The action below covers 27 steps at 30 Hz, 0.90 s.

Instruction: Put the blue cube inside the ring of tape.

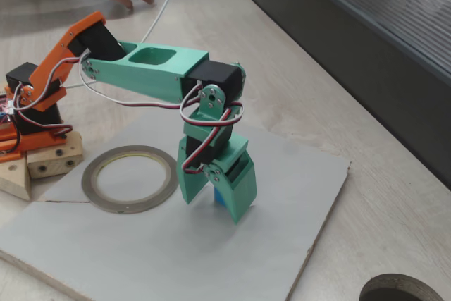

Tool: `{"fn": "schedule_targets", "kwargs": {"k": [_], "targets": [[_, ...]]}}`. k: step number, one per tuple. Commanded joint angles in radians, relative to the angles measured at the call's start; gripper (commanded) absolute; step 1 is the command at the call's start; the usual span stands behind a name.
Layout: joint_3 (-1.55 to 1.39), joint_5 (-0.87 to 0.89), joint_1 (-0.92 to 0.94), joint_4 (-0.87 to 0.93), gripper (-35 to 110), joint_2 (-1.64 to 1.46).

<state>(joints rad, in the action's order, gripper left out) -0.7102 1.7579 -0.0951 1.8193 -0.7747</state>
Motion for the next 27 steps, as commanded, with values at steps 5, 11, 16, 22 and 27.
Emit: {"fn": "schedule_targets", "kwargs": {"k": [5,11,16,22,27], "targets": [[0.009,0.005,-0.018,0.009,60,-0.020],[0.012,0.005,-0.017,0.008,47,-0.020],[0.012,0.005,-0.017,-0.002,27,-0.020],[0.012,-0.002,-0.015,-0.123,15,-0.021],[0.012,-0.002,-0.015,-0.166,11,-0.021]]}}
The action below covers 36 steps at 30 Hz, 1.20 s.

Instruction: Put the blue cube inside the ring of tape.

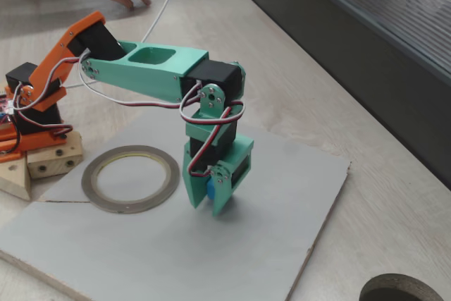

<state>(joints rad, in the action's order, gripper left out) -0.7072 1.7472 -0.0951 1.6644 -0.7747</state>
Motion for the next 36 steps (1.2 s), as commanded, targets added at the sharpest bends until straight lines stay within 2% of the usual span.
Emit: {"fn": "schedule_targets", "kwargs": {"k": [1,23,31,36], "targets": [[0.009,0.009,-0.015,-0.011,11,-0.021],[-0.011,0.011,-0.014,-0.009,10,-0.129],[-0.316,0.009,-0.014,-0.015,10,-0.403],[-0.405,0.008,-0.012,-0.015,10,-0.571]]}}
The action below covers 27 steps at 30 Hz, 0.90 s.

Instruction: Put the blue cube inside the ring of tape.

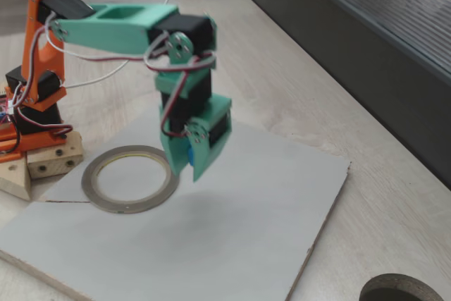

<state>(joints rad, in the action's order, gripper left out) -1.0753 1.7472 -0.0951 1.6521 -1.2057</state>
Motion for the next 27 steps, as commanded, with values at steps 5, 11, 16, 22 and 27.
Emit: {"fn": "schedule_targets", "kwargs": {"k": [5,11,16,22,27], "targets": [[-0.133,0.008,-0.011,-0.003,10,-0.229],[-0.310,0.015,0.084,-0.003,10,-0.380],[-0.445,0.009,0.127,-0.003,10,-0.494],[-0.588,0.015,0.127,-0.003,10,-0.568],[-0.704,0.015,0.127,-0.003,10,-0.646]]}}
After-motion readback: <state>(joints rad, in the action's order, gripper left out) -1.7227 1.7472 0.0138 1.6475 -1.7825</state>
